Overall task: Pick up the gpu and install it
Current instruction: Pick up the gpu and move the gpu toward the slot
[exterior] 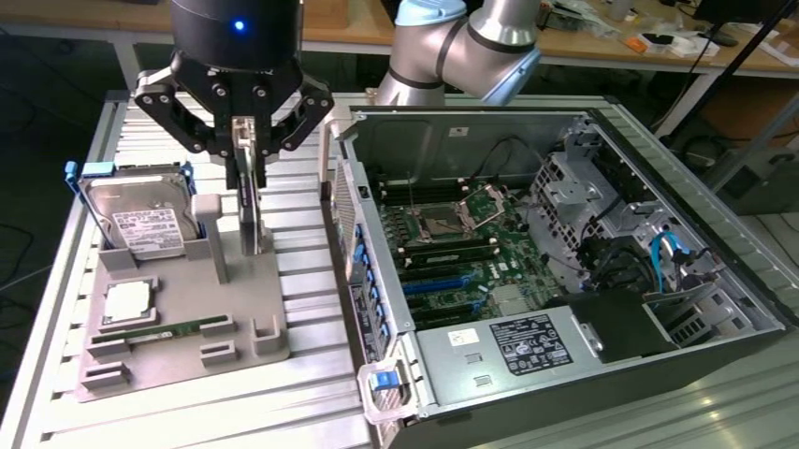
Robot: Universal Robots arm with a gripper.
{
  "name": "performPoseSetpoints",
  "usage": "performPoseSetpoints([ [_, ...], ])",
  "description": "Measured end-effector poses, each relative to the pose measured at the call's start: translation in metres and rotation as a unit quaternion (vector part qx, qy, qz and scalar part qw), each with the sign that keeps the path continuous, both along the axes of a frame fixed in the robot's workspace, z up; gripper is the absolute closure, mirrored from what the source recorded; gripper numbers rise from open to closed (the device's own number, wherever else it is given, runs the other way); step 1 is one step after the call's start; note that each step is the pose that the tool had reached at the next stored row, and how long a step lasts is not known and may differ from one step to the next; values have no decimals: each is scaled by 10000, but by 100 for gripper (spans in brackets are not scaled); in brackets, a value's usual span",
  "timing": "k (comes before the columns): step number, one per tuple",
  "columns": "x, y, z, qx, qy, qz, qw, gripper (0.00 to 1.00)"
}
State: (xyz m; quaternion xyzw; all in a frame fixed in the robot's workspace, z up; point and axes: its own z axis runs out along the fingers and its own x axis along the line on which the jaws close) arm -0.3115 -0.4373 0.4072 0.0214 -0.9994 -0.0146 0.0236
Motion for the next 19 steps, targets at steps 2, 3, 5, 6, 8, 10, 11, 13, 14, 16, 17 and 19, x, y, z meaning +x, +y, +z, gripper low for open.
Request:
performPoseSetpoints([
  [2,0,0,0,0,0,-1,10000,73],
  [3,0,0,0,0,0,-1,10000,73],
  [5,0,0,1,-1,1,-1,10000,73],
  [6,0,0,1,-1,1,-1,10000,73],
  [8,0,0,1,-1,1,0,10000,73],
  [10,0,0,4,-1,1,-1,10000,73],
  [11,0,0,16,-3,3,-1,10000,73],
  [13,1,0,27,-2,2,0,10000,73],
  [14,3,0,26,-1,2,-1,10000,73],
  [16,33,0,28,-2,3,-1,10000,73],
  [17,75,0,27,-2,3,-1,10000,73],
  [19,192,0,27,-2,7,0,10000,73],
])
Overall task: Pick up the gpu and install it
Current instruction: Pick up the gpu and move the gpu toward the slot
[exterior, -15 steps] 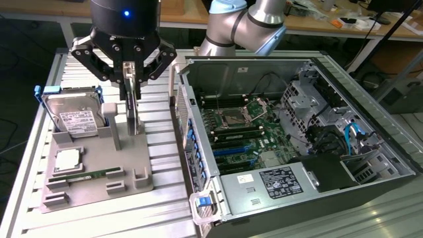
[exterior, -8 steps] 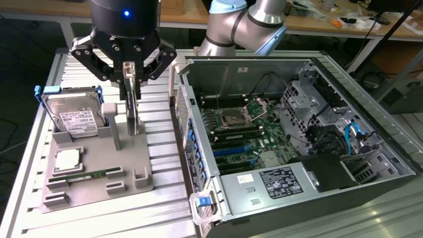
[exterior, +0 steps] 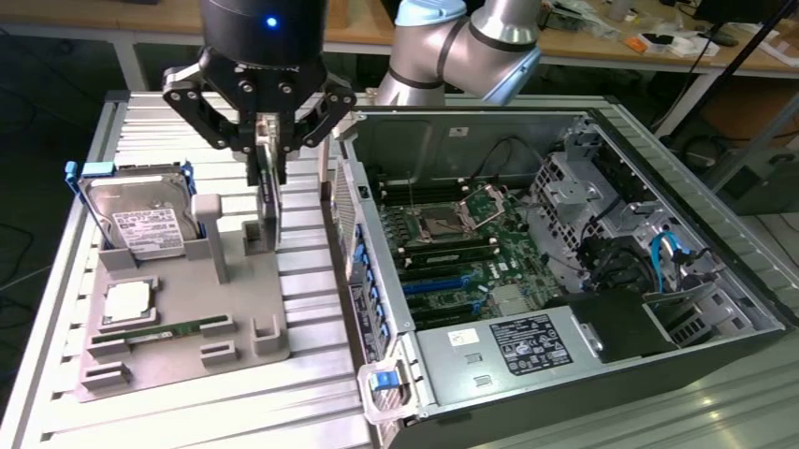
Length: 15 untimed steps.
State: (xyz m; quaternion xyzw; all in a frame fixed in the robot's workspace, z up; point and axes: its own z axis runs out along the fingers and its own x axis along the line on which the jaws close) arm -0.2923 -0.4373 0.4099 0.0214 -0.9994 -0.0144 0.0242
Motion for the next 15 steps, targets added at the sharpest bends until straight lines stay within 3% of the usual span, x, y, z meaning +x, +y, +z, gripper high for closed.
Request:
performPoseSetpoints([
  [8,368,0,1,0,15,0,10000,73],
  [12,402,0,147,-2,23,0,10000,73],
  [15,477,0,178,-2,35,-1,10000,73],
])
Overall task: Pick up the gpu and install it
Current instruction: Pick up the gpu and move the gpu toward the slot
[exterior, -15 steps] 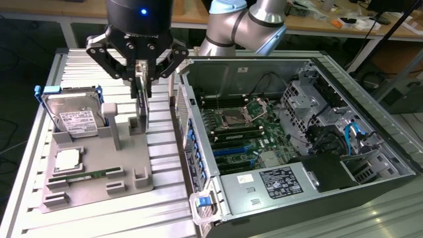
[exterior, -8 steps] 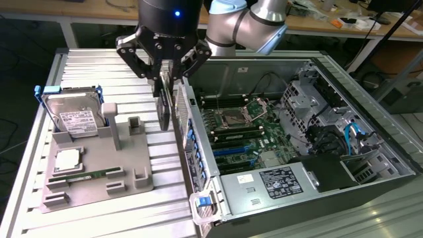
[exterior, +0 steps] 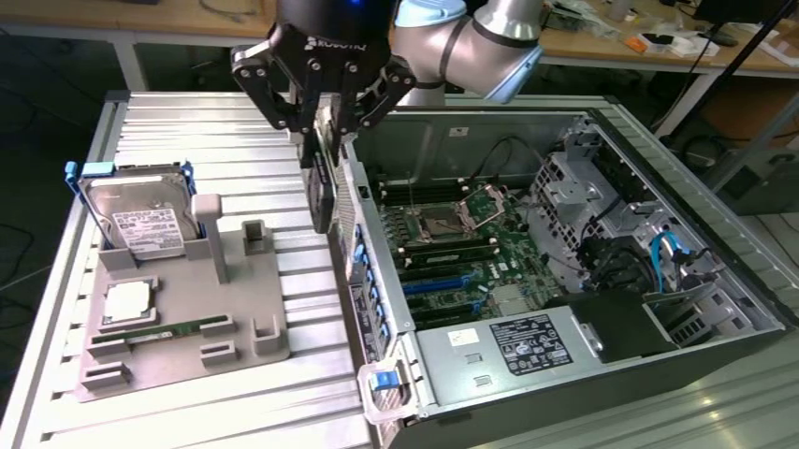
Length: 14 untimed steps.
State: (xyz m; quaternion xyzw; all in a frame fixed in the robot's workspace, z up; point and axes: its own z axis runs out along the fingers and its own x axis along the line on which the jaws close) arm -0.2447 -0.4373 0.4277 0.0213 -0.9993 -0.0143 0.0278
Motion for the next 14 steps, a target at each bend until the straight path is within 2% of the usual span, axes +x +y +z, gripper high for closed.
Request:
performPoseSetpoints([
  [14,658,0,1,0,107,1,9999,73],
])
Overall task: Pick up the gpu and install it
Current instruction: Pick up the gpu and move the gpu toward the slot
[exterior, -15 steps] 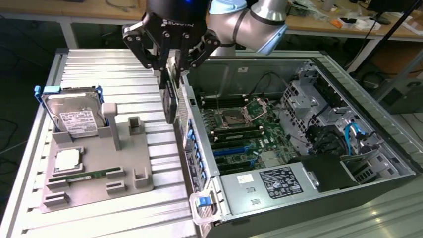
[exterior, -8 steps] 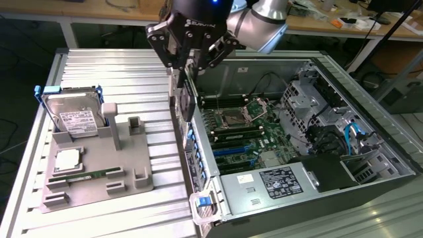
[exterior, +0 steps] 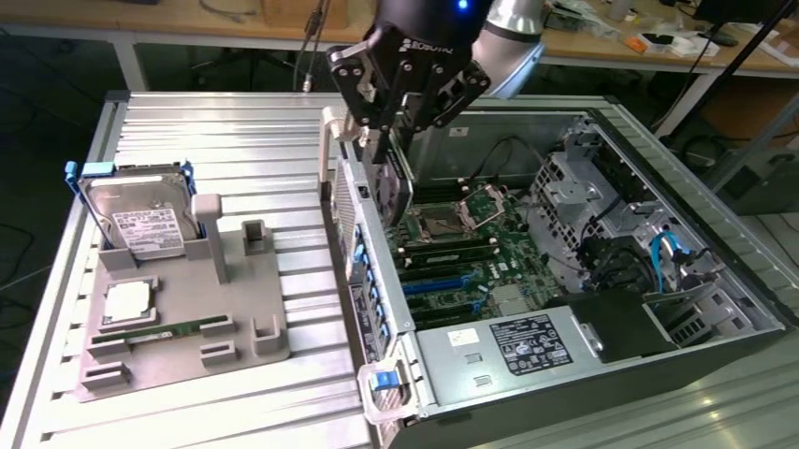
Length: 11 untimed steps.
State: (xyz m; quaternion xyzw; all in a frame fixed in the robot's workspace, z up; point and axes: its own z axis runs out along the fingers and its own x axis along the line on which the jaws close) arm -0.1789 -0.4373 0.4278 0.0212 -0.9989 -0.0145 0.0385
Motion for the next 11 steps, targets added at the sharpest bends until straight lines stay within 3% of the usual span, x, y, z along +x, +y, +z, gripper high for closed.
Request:
performPoseSetpoints([
  [8,386,0,0,0,58,0,10000,73],
  [11,526,0,0,0,67,6,10000,73],
])
